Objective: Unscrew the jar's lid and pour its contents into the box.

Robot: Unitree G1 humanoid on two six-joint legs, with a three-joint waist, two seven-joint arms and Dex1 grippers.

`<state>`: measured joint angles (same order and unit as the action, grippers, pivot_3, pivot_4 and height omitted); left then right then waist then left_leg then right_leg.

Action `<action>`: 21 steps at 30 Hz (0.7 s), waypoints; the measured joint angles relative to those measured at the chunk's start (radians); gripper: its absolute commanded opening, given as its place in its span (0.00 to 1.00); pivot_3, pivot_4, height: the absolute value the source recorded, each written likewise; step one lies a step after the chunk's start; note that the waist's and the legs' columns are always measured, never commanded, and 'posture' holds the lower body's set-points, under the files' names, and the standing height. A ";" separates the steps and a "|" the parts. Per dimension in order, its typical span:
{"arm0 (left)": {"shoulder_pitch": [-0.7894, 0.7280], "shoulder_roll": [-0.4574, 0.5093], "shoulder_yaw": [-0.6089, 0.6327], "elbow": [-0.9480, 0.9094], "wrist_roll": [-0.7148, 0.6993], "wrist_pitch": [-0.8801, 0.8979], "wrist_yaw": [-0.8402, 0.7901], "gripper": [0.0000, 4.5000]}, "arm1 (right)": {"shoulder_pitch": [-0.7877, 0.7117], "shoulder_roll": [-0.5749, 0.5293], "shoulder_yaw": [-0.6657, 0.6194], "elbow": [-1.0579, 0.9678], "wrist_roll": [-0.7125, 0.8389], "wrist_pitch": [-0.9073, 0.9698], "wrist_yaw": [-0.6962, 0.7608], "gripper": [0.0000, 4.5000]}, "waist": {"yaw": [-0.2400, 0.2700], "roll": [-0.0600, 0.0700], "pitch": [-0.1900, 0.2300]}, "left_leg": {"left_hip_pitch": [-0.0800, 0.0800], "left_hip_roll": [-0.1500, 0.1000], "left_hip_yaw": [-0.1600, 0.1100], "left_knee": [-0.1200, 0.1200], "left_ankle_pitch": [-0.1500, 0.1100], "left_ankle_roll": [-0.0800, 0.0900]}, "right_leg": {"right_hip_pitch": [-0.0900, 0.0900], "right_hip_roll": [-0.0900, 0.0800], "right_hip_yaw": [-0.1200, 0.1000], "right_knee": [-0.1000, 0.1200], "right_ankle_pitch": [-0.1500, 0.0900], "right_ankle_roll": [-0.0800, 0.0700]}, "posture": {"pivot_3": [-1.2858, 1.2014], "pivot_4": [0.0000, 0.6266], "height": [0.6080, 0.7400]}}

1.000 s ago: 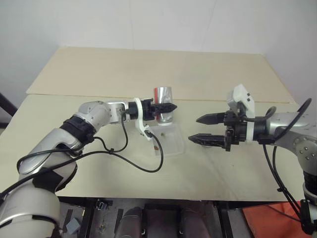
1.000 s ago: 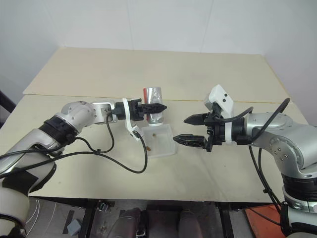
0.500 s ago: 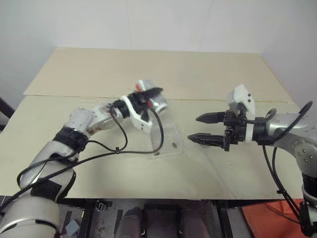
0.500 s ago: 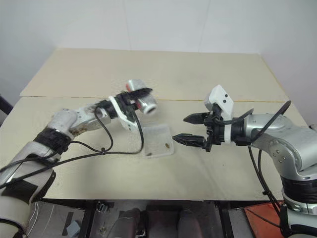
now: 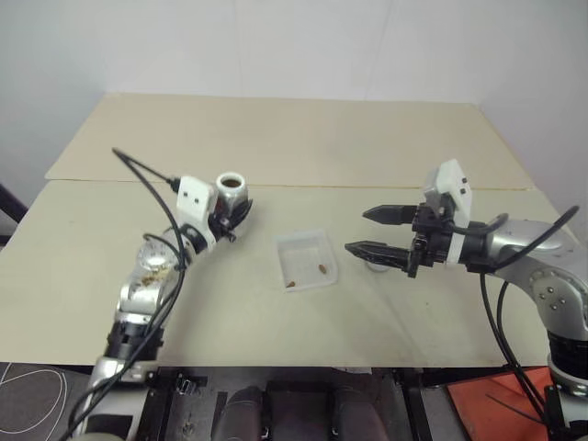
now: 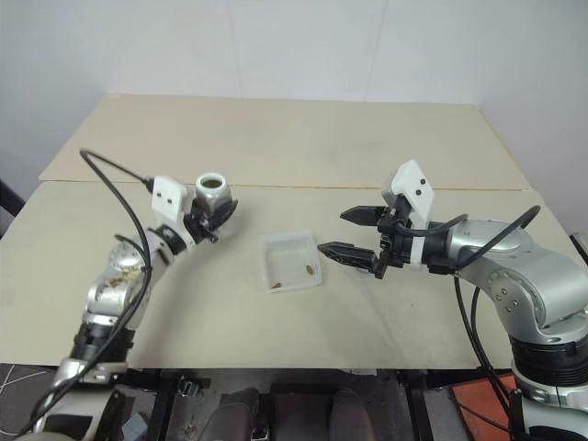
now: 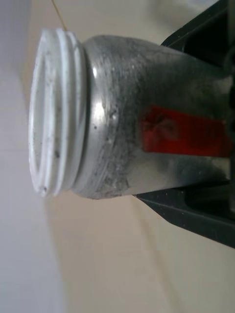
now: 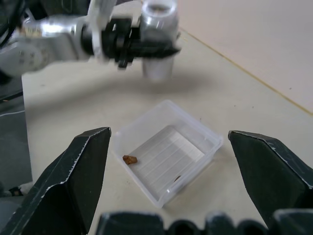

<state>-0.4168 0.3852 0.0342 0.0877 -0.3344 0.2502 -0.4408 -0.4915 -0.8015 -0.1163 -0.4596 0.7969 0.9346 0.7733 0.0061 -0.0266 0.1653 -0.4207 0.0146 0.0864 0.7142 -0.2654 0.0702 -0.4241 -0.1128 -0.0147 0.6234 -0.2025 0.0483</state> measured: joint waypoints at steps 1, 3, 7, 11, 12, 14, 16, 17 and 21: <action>0.012 -0.016 0.008 0.010 0.002 -0.021 0.005 0.43 | 0.000 0.003 -0.005 -0.004 0.004 0.000 -0.006 0.99 | 0.002 0.000 0.000 | 0.000 0.000 0.000 0.000 0.000 0.000 | 0.000 0.000 0.000 0.000 0.000 0.000 | 0.52 0.24 1.00; 0.032 -0.037 0.013 0.021 0.016 -0.058 0.016 0.43 | 0.000 0.005 -0.012 -0.009 0.012 0.000 -0.013 0.99 | 0.005 0.000 0.000 | 0.000 0.000 0.000 0.000 0.000 0.000 | 0.000 0.000 0.000 0.000 0.000 0.000 | 0.52 0.24 1.00; 0.057 -0.057 0.020 0.044 0.040 -0.119 0.022 0.59 | 0.000 0.005 -0.013 -0.011 0.018 0.001 -0.020 1.00 | 0.005 0.000 0.000 | 0.000 0.000 0.000 0.000 0.000 0.000 | 0.000 0.000 0.000 0.000 0.000 0.000 | 0.52 0.24 1.00; 0.126 -0.056 0.021 0.044 0.062 -0.143 0.007 0.85 | -0.003 0.007 -0.013 -0.013 0.035 0.001 -0.022 1.00 | 0.001 0.001 0.000 | 0.001 0.000 0.001 -0.001 0.000 0.000 | 0.000 0.000 0.001 0.000 0.000 -0.001 | 0.52 0.24 1.00; 0.146 -0.055 0.021 0.044 0.067 -0.144 0.004 0.92 | -0.004 0.007 -0.013 -0.013 0.038 0.001 -0.023 1.00 | 0.001 0.001 0.000 | 0.001 0.000 0.000 -0.001 0.000 0.000 | 0.000 0.000 0.001 0.000 0.000 -0.001 | 0.52 0.24 1.00; 0.175 -0.041 0.021 0.037 0.074 -0.143 -0.006 0.99 | -0.007 0.007 -0.010 -0.013 0.041 0.001 -0.023 1.00 | 0.002 0.001 0.000 | 0.001 0.000 0.000 -0.001 0.000 0.000 | 0.000 0.000 0.001 0.000 0.000 -0.001 | 0.52 0.24 1.00; 0.214 -0.005 0.030 -0.019 0.071 -0.133 -0.027 0.99 | -0.010 0.008 -0.006 -0.014 0.040 0.001 -0.023 1.00 | 0.002 0.001 0.000 | 0.001 0.001 0.000 -0.001 -0.001 0.001 | 0.000 -0.001 0.001 0.000 0.000 -0.001 | 0.52 0.24 1.00; 0.243 0.028 0.037 -0.065 0.057 -0.120 -0.052 0.99 | -0.009 0.007 -0.003 -0.015 0.039 0.001 -0.023 1.00 | 0.000 0.001 0.000 | 0.001 0.001 0.000 -0.002 -0.001 0.001 | -0.001 -0.001 0.001 0.000 0.000 -0.001 | 0.52 0.24 1.00; 0.373 0.224 0.150 -0.256 -0.040 -0.033 -0.196 0.99 | 0.014 -0.009 0.003 -0.025 0.023 0.000 -0.018 1.00 | -0.008 0.001 -0.001 | 0.002 0.001 0.000 -0.003 -0.001 0.000 | -0.002 -0.002 0.001 -0.001 -0.002 -0.004 | 0.52 0.24 1.00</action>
<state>-0.0441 0.6096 0.1842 -0.1679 -0.3748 0.2168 -0.6364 -0.4770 -0.8109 -0.1132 -0.4848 0.8201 0.9346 0.7556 -0.0020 -0.0257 0.1648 -0.4189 0.0160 0.0869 0.7108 -0.2665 0.0699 -0.4262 -0.1144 -0.0139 0.6223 -0.2042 0.0448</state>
